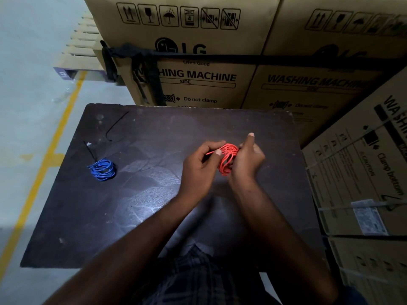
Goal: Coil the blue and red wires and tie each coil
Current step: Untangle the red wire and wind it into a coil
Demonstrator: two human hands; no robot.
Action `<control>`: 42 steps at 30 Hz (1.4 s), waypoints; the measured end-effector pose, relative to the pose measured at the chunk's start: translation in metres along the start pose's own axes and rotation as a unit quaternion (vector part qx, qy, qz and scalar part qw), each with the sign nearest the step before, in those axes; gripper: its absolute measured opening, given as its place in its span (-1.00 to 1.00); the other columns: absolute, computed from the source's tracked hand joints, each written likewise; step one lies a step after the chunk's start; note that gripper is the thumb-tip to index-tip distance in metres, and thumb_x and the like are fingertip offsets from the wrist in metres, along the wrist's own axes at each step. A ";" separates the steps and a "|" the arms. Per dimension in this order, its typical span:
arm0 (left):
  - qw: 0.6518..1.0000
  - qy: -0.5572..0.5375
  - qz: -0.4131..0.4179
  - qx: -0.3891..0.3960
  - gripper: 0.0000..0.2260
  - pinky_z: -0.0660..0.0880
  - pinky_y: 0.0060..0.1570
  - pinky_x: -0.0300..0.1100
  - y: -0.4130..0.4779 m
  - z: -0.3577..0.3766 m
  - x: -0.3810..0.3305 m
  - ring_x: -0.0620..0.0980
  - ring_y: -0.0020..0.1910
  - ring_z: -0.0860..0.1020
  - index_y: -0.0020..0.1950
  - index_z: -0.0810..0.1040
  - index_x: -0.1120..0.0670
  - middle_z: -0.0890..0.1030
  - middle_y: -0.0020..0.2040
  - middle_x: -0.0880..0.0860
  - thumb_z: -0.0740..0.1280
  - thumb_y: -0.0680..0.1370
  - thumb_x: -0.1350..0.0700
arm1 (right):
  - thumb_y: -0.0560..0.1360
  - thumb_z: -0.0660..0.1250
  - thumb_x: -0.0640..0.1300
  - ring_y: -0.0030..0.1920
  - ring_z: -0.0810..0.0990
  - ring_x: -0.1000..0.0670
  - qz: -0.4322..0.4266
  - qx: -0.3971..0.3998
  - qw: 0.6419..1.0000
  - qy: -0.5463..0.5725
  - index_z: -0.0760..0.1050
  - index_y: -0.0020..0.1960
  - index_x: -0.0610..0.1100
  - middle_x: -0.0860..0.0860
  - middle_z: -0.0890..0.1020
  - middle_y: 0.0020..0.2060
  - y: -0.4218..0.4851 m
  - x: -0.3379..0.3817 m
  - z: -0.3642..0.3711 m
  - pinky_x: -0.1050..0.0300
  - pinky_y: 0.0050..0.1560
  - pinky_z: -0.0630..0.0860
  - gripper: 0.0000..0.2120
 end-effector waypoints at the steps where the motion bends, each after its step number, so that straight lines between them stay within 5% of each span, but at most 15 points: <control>1: 0.998 0.050 0.039 0.011 -0.78 0.52 0.16 -0.17 -0.001 0.000 -0.002 -0.11 0.13 0.61 0.21 0.61 0.13 0.67 0.13 -0.01 0.26 0.61 0.24 | 0.60 0.21 -0.03 -0.60 0.34 0.13 0.005 -0.007 1.000 -0.005 0.30 -0.43 -0.12 0.04 0.37 -0.55 0.001 0.000 0.000 0.26 -0.53 0.29 -0.57; 4: 0.966 0.199 0.148 0.067 -0.66 0.45 0.24 -0.23 -0.004 0.007 -0.004 -0.12 0.23 0.54 0.41 0.47 0.13 0.60 0.25 0.04 0.24 0.64 0.14 | 0.59 0.20 -0.02 -0.56 0.34 0.07 0.008 -0.028 0.999 -0.030 0.30 -0.45 -0.11 0.02 0.38 -0.55 0.007 -0.002 -0.002 0.16 -0.45 0.30 -0.54; 8: 0.954 0.242 0.152 0.086 -0.47 0.41 0.21 -0.30 -0.001 0.012 0.003 -0.10 0.17 0.51 0.50 0.34 0.13 0.55 0.21 0.09 0.34 0.57 0.00 | 0.59 0.20 0.00 -0.48 0.38 0.00 0.020 -0.038 0.997 -0.059 0.30 -0.45 -0.13 -0.01 0.42 -0.53 0.010 -0.004 -0.002 0.11 -0.38 0.33 -0.53; 12: 0.957 0.235 0.168 0.040 -0.60 0.41 0.06 -0.41 0.008 0.001 0.006 -0.23 0.01 0.52 0.42 0.46 0.13 0.59 0.09 0.03 0.36 0.58 0.14 | 0.60 0.17 0.03 -0.52 0.42 0.02 0.013 0.049 0.997 -0.057 0.35 -0.42 -0.10 0.01 0.44 -0.56 0.009 -0.006 0.005 0.10 -0.36 0.38 -0.56; 14: 0.961 0.224 0.158 0.026 -0.64 0.38 0.03 -0.46 0.011 -0.003 0.006 -0.26 -0.01 0.52 0.39 0.50 0.12 0.58 0.05 -0.02 0.35 0.58 0.15 | 0.61 0.14 0.06 -0.43 0.48 0.02 -0.091 0.111 0.984 -0.107 0.39 -0.37 -0.08 0.01 0.49 -0.49 0.006 0.001 0.006 0.06 -0.29 0.43 -0.58; 18: 0.967 0.215 0.137 -0.002 -0.68 0.41 -0.04 -0.43 0.018 -0.015 0.002 -0.20 -0.05 0.56 0.36 0.53 0.09 0.62 -0.02 -0.02 0.32 0.60 0.14 | 0.63 0.12 0.05 -0.23 0.56 0.05 -0.326 0.268 0.878 -0.223 0.53 -0.12 -0.08 0.04 0.59 -0.28 -0.014 0.013 0.005 0.00 -0.17 0.48 -0.69; 23: 0.971 0.212 0.113 -0.004 -0.71 0.42 -0.07 -0.41 0.025 -0.029 0.004 -0.22 -0.08 0.56 0.34 0.56 0.07 0.61 -0.04 -0.04 0.30 0.61 0.13 | 0.61 0.20 -0.03 -0.04 0.58 0.04 -0.388 0.404 0.778 -0.283 0.54 0.24 -0.08 -0.02 0.63 -0.07 -0.012 0.018 0.008 0.11 0.01 0.49 -0.73; 28: 0.972 0.207 0.110 0.005 -0.71 0.44 -0.02 -0.39 0.025 -0.032 0.007 -0.24 -0.04 0.57 0.30 0.58 0.09 0.62 -0.01 -0.02 0.33 0.58 0.18 | 0.54 0.29 -0.05 -0.14 0.54 0.02 -0.385 0.440 0.724 -0.365 0.54 0.21 -0.09 -0.05 0.61 -0.14 -0.011 0.024 0.016 0.09 -0.06 0.48 -0.73; 32: 0.975 0.199 0.095 0.011 -0.70 0.43 -0.01 -0.39 0.022 -0.031 0.013 -0.24 -0.03 0.57 0.30 0.58 0.10 0.61 -0.01 -0.03 0.34 0.56 0.18 | 0.50 0.28 -0.01 -0.05 0.55 -0.14 -0.431 0.377 0.649 -0.501 0.54 0.08 -0.09 -0.08 0.65 -0.09 -0.013 0.028 0.021 -0.06 -0.02 0.49 -0.77; 38: 0.975 0.202 0.087 0.017 -0.69 0.48 0.08 -0.31 0.018 -0.031 0.019 -0.15 0.06 0.58 0.31 0.58 0.09 0.64 0.06 0.02 0.32 0.56 0.14 | 0.48 0.32 -0.18 -0.02 0.59 -0.16 -0.319 0.370 0.703 -0.517 0.53 0.00 -0.16 -0.14 0.65 -0.07 -0.020 0.023 0.029 0.10 -0.10 0.42 -0.89; 42: 0.980 0.188 0.067 0.004 -0.69 0.50 0.06 -0.27 0.020 -0.041 0.020 -0.13 0.05 0.59 0.31 0.57 0.07 0.63 0.05 0.01 0.31 0.56 0.13 | 0.46 0.39 -0.26 -0.20 0.62 -0.04 -0.168 0.418 0.798 -0.401 0.50 -0.11 -0.03 0.01 0.62 -0.28 -0.016 0.008 0.034 0.00 -0.08 0.57 -0.85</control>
Point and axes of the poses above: each hand's wrist, its own y-axis towards the middle knuckle, its own z-axis out of the palm, x = y × z, the point moved 5 cm from there along y, towards the middle knuckle
